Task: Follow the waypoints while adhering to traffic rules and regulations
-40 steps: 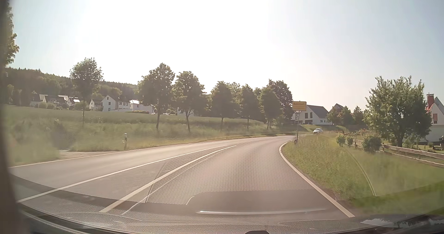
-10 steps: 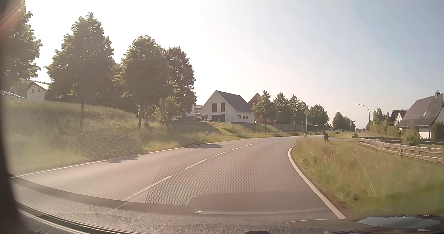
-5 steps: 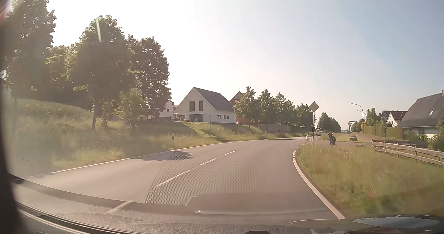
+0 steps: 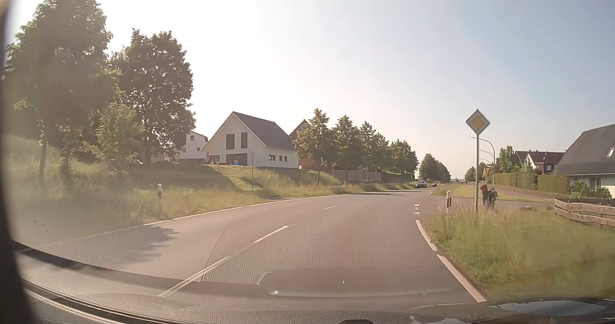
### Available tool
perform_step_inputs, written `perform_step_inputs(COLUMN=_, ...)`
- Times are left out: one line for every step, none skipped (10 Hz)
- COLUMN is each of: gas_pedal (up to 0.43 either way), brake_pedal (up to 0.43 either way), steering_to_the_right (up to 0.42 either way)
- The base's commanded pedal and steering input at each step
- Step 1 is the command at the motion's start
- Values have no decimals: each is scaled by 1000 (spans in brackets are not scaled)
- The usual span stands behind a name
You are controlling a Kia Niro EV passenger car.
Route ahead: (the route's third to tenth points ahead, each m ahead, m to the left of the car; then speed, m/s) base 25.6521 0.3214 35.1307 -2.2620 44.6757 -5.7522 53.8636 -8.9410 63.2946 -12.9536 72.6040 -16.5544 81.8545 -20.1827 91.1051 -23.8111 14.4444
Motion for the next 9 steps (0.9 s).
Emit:
perform_step_inputs(gas_pedal=169, brake_pedal=0, steering_to_the_right=50)
perform_step_inputs(gas_pedal=169, brake_pedal=0, steering_to_the_right=52)
perform_step_inputs(gas_pedal=169, brake_pedal=0, steering_to_the_right=54)
perform_step_inputs(gas_pedal=169, brake_pedal=0, steering_to_the_right=56)
perform_step_inputs(gas_pedal=169, brake_pedal=0, steering_to_the_right=57)
perform_step_inputs(gas_pedal=169, brake_pedal=0, steering_to_the_right=57)
perform_step_inputs(gas_pedal=169, brake_pedal=0, steering_to_the_right=57)
perform_step_inputs(gas_pedal=169, brake_pedal=0, steering_to_the_right=57)
perform_step_inputs(gas_pedal=177, brake_pedal=0, steering_to_the_right=56)
